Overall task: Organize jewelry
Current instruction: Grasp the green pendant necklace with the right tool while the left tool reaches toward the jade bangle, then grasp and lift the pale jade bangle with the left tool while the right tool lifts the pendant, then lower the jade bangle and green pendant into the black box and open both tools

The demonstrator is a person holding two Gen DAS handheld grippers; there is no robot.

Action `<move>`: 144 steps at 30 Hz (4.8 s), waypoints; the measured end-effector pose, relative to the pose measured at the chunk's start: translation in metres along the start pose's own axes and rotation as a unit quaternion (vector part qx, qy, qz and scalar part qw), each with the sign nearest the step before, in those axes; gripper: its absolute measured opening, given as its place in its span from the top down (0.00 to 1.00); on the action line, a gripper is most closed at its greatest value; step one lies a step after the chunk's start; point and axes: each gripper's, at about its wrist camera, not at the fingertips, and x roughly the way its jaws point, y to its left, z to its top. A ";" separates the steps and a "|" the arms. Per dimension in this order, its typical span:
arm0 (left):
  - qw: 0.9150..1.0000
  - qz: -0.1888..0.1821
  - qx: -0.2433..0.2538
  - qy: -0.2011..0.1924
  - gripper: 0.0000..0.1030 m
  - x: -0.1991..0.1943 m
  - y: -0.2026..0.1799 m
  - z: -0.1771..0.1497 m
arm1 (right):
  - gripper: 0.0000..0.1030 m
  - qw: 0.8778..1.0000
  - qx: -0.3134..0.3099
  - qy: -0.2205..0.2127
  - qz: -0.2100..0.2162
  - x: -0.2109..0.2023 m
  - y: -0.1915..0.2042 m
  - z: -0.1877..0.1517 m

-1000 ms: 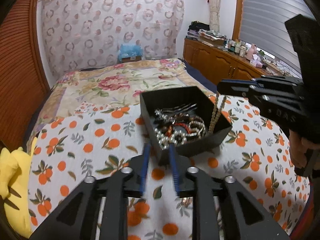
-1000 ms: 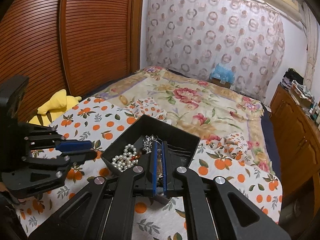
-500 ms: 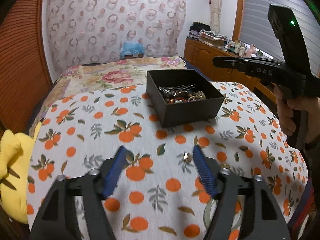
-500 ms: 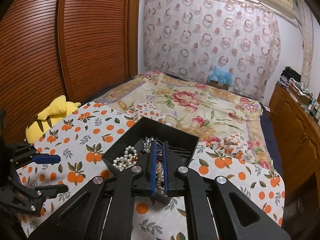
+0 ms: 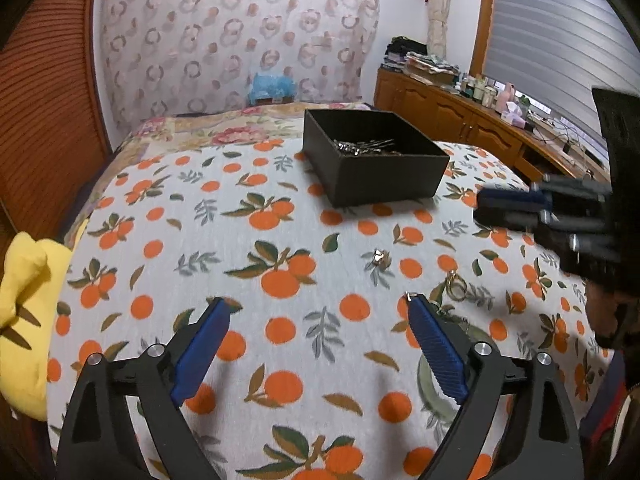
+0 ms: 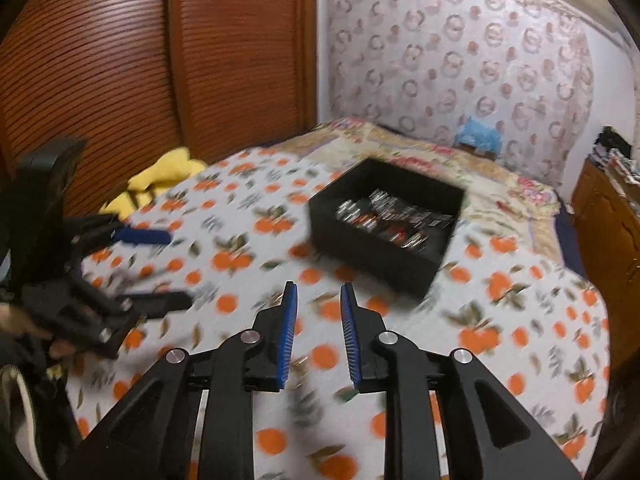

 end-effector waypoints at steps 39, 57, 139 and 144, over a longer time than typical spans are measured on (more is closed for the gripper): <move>0.997 -0.049 0.047 0.038 0.12 0.006 -0.049 -0.021 | 0.88 0.999 0.023 -0.031 -0.029 -0.056 -0.009 -0.013; 0.988 -0.058 0.120 0.073 0.12 0.021 -0.095 -0.033 | 0.88 0.997 0.064 -0.022 -0.047 -0.061 -0.036 -0.051; 0.994 -0.023 0.107 -0.009 0.33 0.109 -0.055 0.150 | 0.87 0.991 0.093 -0.088 -0.043 0.026 -0.134 0.066; 0.994 -0.024 0.108 -0.006 0.33 0.111 -0.057 0.150 | 0.87 0.991 0.093 -0.089 -0.044 0.025 -0.134 0.066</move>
